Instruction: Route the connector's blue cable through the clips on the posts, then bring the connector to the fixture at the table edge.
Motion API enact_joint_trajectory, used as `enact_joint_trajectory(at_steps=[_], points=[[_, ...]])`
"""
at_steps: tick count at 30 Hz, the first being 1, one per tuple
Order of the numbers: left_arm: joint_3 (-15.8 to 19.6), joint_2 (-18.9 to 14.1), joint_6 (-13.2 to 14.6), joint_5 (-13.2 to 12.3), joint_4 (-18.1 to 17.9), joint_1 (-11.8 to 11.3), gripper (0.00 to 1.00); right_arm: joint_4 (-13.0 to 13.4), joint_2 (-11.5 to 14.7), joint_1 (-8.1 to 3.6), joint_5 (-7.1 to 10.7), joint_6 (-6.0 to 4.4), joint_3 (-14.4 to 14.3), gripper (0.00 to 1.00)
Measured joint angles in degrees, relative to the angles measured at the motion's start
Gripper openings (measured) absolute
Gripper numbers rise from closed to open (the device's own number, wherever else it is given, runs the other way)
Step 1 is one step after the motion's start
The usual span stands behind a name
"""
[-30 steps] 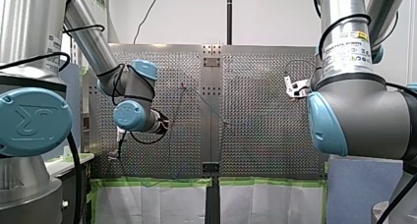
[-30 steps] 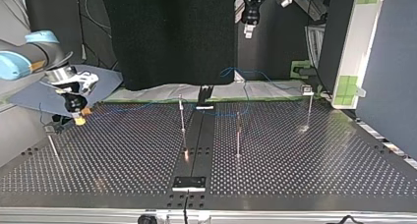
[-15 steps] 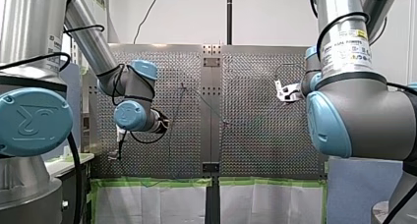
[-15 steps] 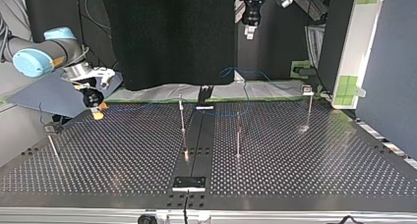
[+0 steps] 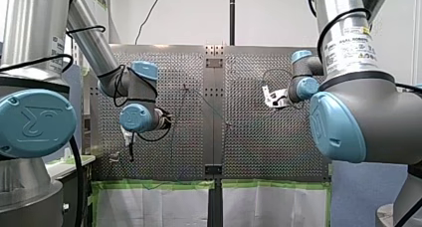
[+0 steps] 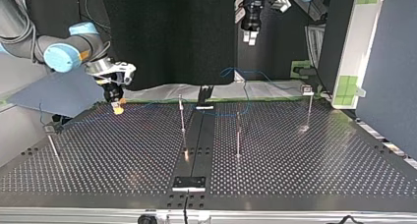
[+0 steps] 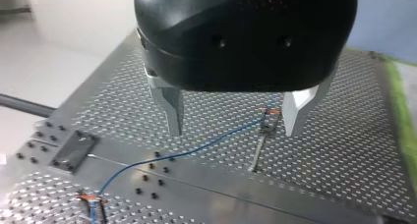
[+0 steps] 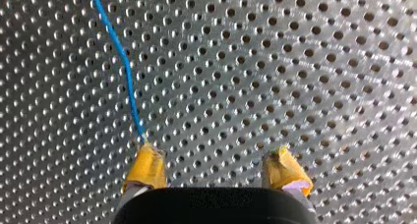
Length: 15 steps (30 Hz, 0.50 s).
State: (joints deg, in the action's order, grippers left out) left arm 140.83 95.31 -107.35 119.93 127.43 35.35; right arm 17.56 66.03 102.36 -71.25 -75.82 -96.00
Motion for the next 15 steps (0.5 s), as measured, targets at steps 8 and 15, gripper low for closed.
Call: enact_joint_trajectory(at_steps=[8,15], points=[[-0.05,-0.01,-3.42,0.71,-0.44,-0.62,1.00,0.47,0.23,3.98,-3.97,-2.20,-0.02,1.00],[-0.05,0.00,-6.37,2.12,-0.47,-1.19,1.00,2.80,0.26,7.39,-7.38,-5.29,-0.03,1.00]])
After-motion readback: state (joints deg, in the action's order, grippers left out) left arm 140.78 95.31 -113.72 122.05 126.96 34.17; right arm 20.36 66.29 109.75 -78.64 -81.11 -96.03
